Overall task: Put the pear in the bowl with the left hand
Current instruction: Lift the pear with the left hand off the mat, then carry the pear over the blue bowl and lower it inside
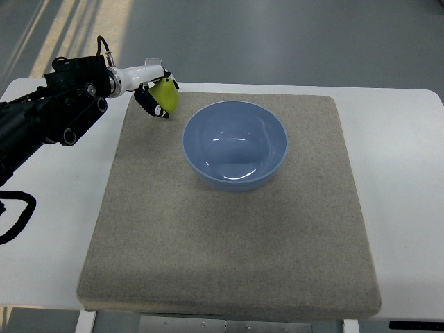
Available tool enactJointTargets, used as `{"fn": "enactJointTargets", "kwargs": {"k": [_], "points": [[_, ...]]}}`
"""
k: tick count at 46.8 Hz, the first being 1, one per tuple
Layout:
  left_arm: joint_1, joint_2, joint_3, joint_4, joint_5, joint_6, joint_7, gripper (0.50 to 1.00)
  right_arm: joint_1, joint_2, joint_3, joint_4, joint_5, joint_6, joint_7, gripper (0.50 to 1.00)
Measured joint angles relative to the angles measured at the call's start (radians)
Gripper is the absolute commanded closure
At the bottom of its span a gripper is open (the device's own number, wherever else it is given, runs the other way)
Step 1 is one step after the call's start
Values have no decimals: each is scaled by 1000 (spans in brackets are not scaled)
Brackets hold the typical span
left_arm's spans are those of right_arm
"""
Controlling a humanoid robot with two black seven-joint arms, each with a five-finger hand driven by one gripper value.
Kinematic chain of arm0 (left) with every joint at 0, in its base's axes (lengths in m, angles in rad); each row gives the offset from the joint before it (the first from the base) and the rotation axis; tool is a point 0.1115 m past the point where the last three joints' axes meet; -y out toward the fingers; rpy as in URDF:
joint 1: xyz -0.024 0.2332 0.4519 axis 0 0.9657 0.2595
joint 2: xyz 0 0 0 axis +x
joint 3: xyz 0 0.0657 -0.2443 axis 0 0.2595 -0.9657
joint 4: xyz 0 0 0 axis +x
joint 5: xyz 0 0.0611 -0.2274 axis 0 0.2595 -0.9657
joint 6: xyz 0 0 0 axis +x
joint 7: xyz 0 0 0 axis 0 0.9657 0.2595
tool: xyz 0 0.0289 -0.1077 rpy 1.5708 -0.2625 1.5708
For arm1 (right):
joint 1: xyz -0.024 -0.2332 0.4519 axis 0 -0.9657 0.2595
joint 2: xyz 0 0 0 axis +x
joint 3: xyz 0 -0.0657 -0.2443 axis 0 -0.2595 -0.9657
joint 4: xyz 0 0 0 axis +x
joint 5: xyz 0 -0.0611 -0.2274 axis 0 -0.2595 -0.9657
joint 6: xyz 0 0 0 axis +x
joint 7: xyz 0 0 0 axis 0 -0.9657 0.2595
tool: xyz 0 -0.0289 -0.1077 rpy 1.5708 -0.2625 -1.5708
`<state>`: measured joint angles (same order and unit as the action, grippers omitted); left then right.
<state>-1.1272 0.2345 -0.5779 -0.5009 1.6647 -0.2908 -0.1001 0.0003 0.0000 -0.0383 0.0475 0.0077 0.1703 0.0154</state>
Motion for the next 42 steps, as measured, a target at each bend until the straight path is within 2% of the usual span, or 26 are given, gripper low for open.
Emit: {"fn": "enactJointTargets", "kwargs": {"k": [9,18,25,36,42], "points": [[-50,96,-1,-112,-117,-24,0,984,0,0,0,0,0,0,0,574],[-87,177,1,-239,-334,-122,0,986,0,0,0,0,0,0,0,574],[-85,234,1,-366,-426,-162,0,988,0,0,0,0,0,0,0,574],[-68,237,3,-473,-452,-247,0,1000,0,0,0,0,0,0,0,574],[-57,206,14,-507,-453,-262,0,1000,0,0,0,0,0,0,0,574]]}}
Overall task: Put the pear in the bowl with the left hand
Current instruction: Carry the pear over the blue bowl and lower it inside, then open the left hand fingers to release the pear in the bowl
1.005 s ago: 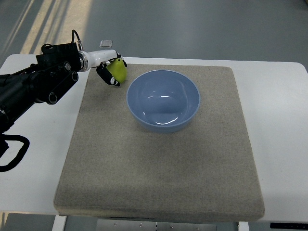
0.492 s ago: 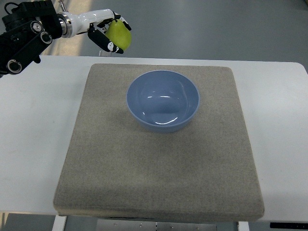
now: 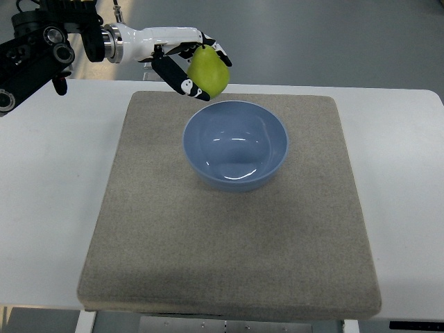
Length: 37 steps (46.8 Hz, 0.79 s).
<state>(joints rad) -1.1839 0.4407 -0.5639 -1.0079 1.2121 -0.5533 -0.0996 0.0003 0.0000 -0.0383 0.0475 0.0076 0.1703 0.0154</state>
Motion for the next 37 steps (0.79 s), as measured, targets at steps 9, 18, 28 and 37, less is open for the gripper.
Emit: {"fn": "enactJointTargets", "kwargs": {"k": [9,18,28,37], "points": [[36,-85,8,1,22,-1,0,1000,0,0,0,0,0,0,0,574],[62,-128,18,19,34,0,1,950,0,0,0,0,0,0,0,574],[70,-149,22,25,69,0,1,647,0,0,0,0,0,0,0,574],[73,-151,45,24,77,-9,2,512,0,0,0,0,0,0,0,574]]}}
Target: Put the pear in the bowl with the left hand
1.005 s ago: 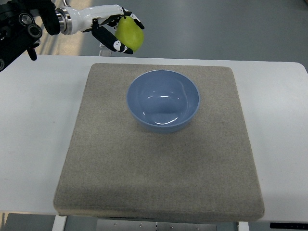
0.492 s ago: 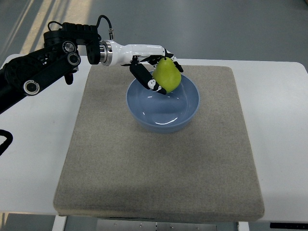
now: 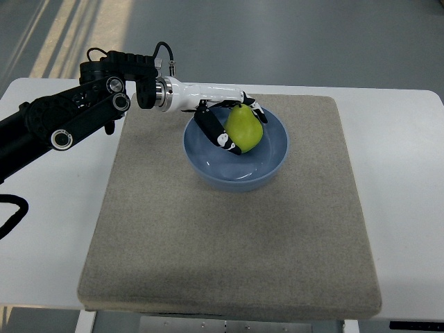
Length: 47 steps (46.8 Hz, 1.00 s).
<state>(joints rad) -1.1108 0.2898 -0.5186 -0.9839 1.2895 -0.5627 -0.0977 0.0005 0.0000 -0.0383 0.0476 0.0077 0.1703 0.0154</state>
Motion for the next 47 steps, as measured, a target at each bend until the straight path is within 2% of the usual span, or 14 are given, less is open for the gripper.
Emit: {"fn": "enactJointTargets", "kwargs": {"k": [7,15,33,47], "points": [[2,0,-8,-2,-22,-20,1,508,-1,0,0,0,0,0,0,574],[1,7,-37,-3,-96,-10,0,508,0,0,0,0,0,0,0,574],[-3,92,-103,64,-554,2,7,508,0,0,0,0,0,0,0,576],[96,206,-127,78,-913,37,16,506,0,0,0,0,0,0,0,574]]}}
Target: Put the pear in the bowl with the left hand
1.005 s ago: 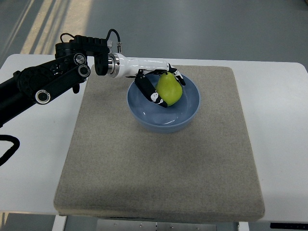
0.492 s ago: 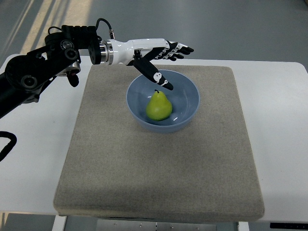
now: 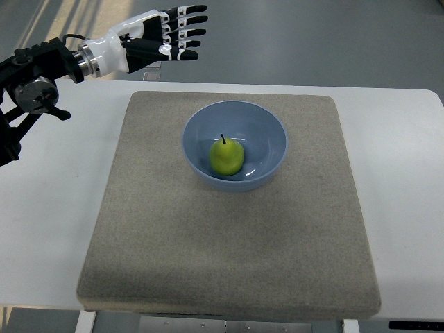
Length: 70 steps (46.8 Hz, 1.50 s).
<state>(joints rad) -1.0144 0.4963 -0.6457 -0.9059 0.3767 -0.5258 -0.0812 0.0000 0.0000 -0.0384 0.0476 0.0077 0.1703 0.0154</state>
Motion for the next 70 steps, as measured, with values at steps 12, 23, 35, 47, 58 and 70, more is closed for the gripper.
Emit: {"fn": "enactJointTargets", "kwargs": {"k": [12,23,35,47,58,70], "points": [[64,83,-17,2,-255,-1,10,506,0,0,0,0,0,0,0,574],[82,87,-17,56,-386,-1,63,506,0,0,0,0,0,0,0,574],[107,71,-15,96,-497,0,121,504,0,0,0,0,0,0,0,574],[143,71,-14,113,-513,0,127,504,0,0,0,0,0,0,0,574],[146,71,-4,122,-497,-2,127,506,1,0,0,0,0,0,0,574],[145,72,-3,115,-495,-5,127,504,0,0,0,0,0,0,0,574]]}}
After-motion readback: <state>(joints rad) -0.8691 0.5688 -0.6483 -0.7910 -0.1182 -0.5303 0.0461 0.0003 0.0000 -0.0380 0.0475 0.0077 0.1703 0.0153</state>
